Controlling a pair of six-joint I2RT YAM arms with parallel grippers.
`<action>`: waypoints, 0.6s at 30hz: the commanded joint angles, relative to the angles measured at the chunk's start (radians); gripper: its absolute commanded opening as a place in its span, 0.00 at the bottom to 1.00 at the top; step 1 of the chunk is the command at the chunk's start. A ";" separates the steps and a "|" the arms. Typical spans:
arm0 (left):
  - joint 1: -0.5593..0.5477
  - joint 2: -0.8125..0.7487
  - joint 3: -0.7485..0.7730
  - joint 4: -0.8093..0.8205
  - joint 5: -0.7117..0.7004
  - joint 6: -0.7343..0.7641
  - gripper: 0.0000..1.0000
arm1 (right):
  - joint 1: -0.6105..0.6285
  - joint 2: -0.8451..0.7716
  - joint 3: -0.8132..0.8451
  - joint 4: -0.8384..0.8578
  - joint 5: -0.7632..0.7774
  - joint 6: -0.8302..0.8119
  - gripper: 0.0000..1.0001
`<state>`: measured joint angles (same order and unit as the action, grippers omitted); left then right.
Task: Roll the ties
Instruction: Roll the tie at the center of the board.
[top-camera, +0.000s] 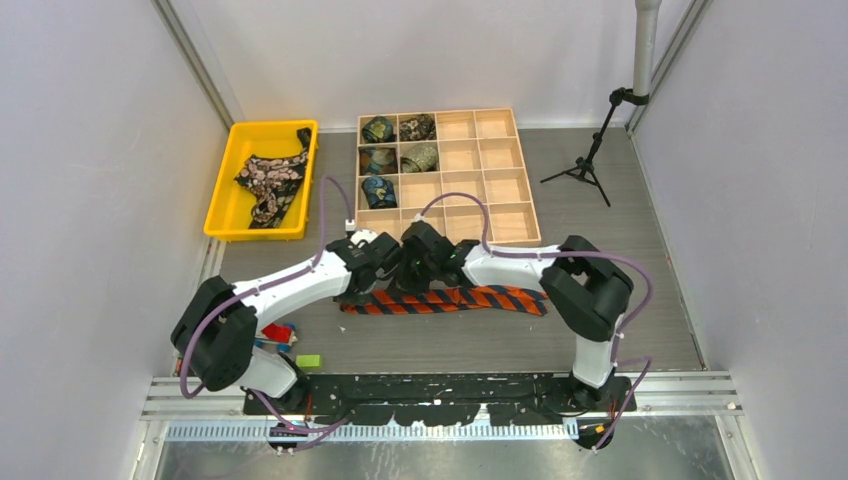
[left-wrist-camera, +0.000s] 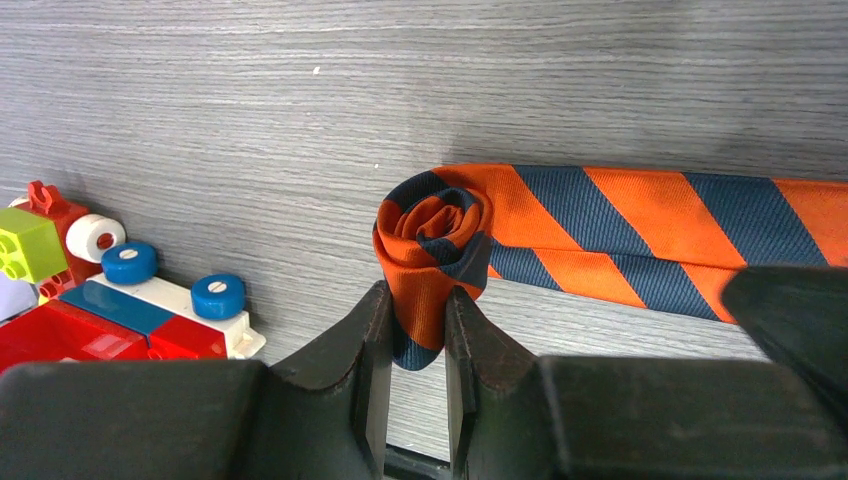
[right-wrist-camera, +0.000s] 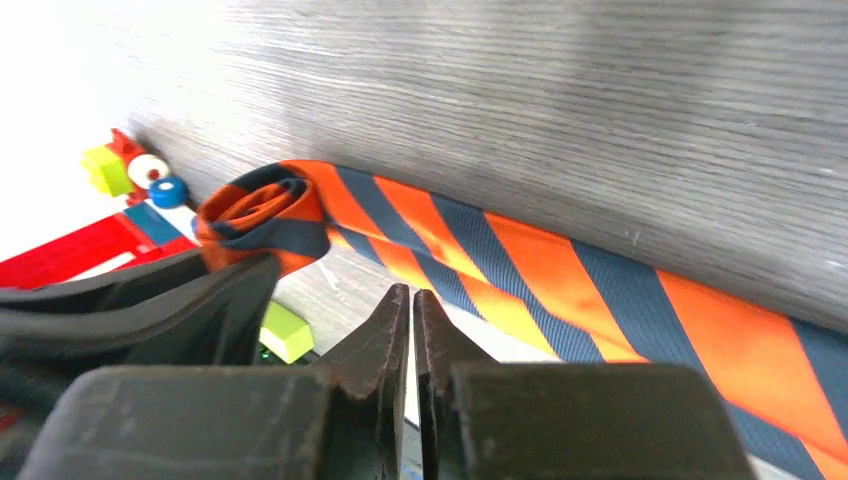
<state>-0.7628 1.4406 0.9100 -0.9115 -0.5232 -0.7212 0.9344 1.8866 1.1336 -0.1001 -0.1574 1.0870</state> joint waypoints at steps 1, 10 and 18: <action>0.005 0.007 0.002 -0.022 -0.037 0.000 0.00 | -0.035 -0.134 -0.019 -0.074 0.072 -0.025 0.12; 0.004 0.086 0.039 -0.037 -0.052 0.002 0.00 | -0.079 -0.250 -0.065 -0.210 0.181 -0.050 0.12; 0.001 0.133 0.060 -0.039 -0.061 -0.005 0.00 | -0.122 -0.430 -0.115 -0.303 0.264 -0.075 0.13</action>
<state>-0.7628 1.5593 0.9413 -0.9421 -0.5606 -0.7212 0.8276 1.5677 1.0195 -0.3546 0.0277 1.0393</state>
